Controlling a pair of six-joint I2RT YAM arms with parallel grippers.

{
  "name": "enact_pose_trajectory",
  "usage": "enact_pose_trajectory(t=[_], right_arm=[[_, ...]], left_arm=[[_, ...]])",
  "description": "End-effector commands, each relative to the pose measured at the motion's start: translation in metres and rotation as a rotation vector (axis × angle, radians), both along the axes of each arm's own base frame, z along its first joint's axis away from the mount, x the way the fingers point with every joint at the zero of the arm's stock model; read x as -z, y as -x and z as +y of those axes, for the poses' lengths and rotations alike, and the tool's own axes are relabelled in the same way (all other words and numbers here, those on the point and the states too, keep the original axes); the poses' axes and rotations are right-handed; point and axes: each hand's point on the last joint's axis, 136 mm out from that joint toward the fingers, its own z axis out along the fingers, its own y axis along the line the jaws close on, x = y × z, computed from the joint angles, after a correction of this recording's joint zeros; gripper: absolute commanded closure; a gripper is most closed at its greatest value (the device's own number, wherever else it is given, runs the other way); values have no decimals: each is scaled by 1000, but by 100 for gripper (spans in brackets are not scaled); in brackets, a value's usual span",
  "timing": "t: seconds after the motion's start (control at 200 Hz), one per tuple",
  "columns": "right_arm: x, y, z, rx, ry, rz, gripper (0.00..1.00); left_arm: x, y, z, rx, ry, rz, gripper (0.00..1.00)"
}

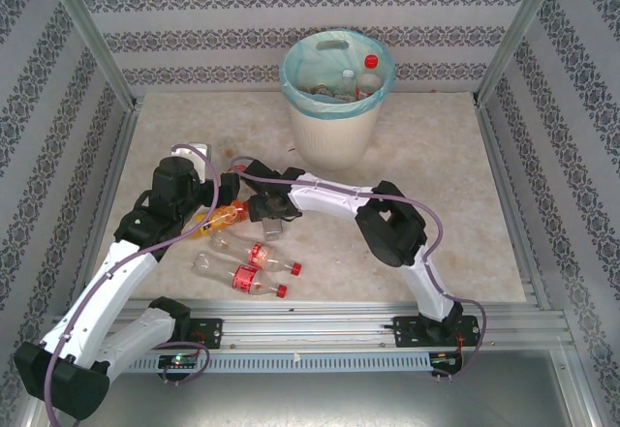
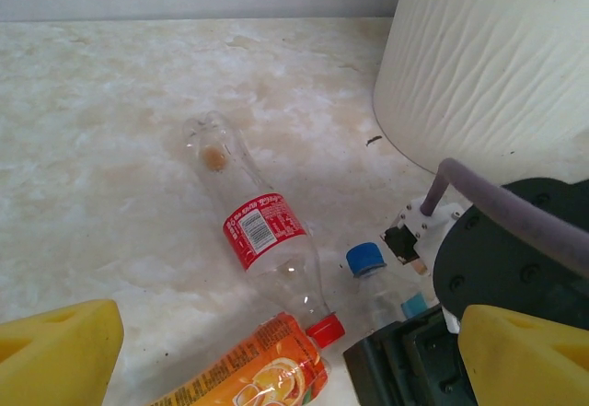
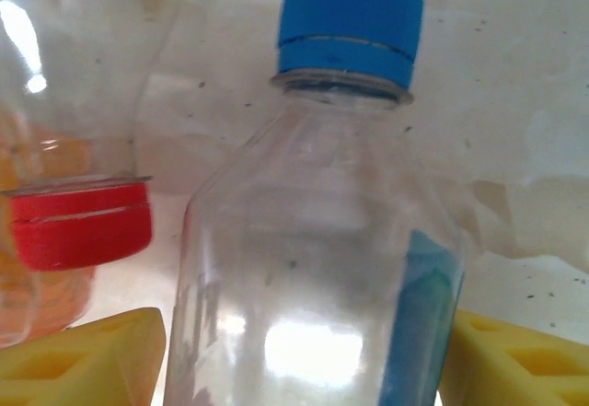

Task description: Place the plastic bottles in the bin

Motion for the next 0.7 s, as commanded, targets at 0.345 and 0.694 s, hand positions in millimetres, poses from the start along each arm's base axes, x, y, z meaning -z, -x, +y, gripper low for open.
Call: enact_pose_trajectory(t=[0.345, 0.694], right_arm=[[-86, -9, -11, -69, -79, -136, 49], [-315, -37, -25, -201, -219, -689, 50]], left_arm=[[-19, -5, -4, 34, 29, -59, 6], [-89, -11, -9, 64, 46, -192, 6]])
